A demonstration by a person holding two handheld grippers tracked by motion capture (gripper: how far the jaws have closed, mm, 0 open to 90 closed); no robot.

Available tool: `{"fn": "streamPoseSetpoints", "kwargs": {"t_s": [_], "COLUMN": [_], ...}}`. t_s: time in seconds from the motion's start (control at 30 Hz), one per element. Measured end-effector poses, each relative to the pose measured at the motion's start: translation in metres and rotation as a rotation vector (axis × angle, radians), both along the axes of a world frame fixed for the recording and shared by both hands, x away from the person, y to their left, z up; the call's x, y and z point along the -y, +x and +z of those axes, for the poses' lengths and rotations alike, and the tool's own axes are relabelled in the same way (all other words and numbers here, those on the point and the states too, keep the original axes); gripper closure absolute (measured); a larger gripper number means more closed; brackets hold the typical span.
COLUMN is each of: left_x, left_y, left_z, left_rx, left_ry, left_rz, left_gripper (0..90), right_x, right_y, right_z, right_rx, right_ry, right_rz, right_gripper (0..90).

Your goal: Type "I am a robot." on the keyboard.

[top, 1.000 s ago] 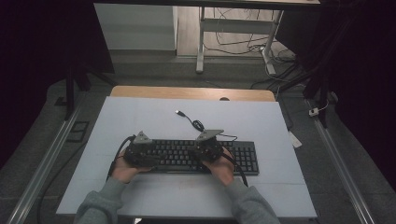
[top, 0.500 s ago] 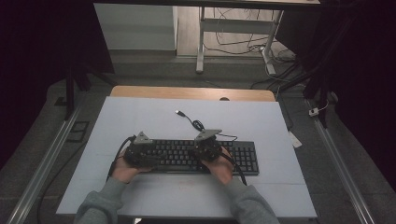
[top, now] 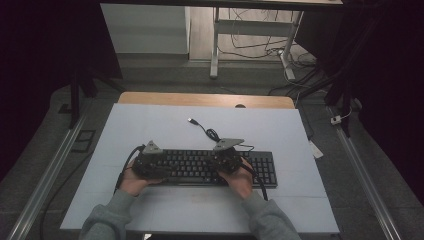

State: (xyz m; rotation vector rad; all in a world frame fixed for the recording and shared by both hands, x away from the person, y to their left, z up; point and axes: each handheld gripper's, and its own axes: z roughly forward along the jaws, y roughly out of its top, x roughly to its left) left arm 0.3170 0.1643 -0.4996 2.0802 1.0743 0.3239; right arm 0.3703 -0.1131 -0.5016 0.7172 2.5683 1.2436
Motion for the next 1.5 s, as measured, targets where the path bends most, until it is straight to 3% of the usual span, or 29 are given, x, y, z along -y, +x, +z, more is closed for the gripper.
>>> {"fn": "streamPoseSetpoints", "kwargs": {"t_s": [0.5,0.9,1.3,1.5], "left_x": [-0.005,-0.008,-0.002,0.004], "left_y": [0.002,0.002,0.005,0.008], "left_z": [0.001,0.002,-0.001,-0.004], "left_rx": [-0.009,-0.003,0.015,0.017], "left_ry": [-0.045,-0.058,-0.047,-0.036], "left_rz": [0.032,0.038,0.032,0.016], "left_gripper": [33.0,34.5,41.3,49.1], "right_x": [0.054,0.081,0.082,0.081], "right_y": [-0.017,-0.033,-0.034,-0.034], "right_z": [0.008,0.006,0.004,0.004], "right_rx": [0.029,0.039,0.04,0.044], "right_ry": [0.039,0.033,0.029,0.027], "right_rz": [-0.078,-0.091,-0.082,-0.081], "right_gripper": [60.5,55.0,53.2,53.1]}}
